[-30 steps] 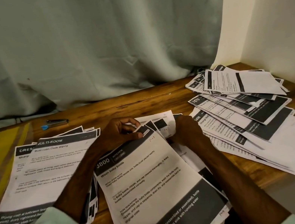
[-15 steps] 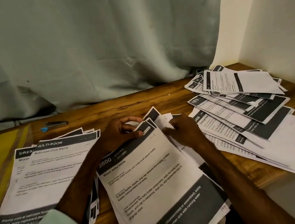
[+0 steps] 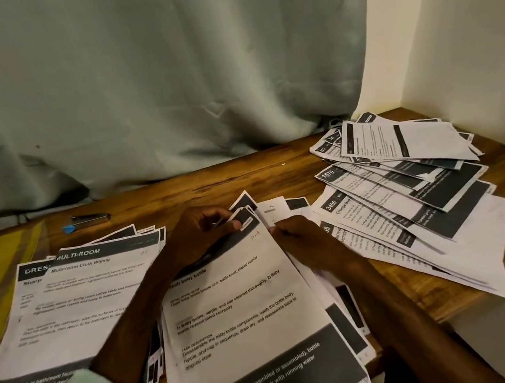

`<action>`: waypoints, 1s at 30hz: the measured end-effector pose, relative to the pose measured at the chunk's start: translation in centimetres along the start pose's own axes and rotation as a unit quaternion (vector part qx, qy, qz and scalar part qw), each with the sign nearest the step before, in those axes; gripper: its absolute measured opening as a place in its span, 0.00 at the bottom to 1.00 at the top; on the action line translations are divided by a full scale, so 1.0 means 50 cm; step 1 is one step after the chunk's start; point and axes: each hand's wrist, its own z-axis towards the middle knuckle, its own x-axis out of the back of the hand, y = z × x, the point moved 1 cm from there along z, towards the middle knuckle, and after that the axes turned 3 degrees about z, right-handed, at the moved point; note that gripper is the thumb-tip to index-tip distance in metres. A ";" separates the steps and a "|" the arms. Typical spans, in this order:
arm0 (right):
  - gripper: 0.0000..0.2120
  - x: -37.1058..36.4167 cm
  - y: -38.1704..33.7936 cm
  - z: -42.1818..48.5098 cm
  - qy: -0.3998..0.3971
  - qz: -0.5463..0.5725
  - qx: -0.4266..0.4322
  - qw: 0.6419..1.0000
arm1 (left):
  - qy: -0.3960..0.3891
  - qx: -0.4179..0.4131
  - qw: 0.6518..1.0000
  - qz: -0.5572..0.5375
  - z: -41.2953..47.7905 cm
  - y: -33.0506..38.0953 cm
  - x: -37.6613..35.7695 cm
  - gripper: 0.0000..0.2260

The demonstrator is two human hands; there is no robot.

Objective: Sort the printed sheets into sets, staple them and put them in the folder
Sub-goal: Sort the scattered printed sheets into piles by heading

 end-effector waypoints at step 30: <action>0.27 0.042 0.003 0.053 0.098 -0.154 -0.109 0.977 | -0.018 0.045 0.999 -0.021 -0.005 -0.021 0.008 0.04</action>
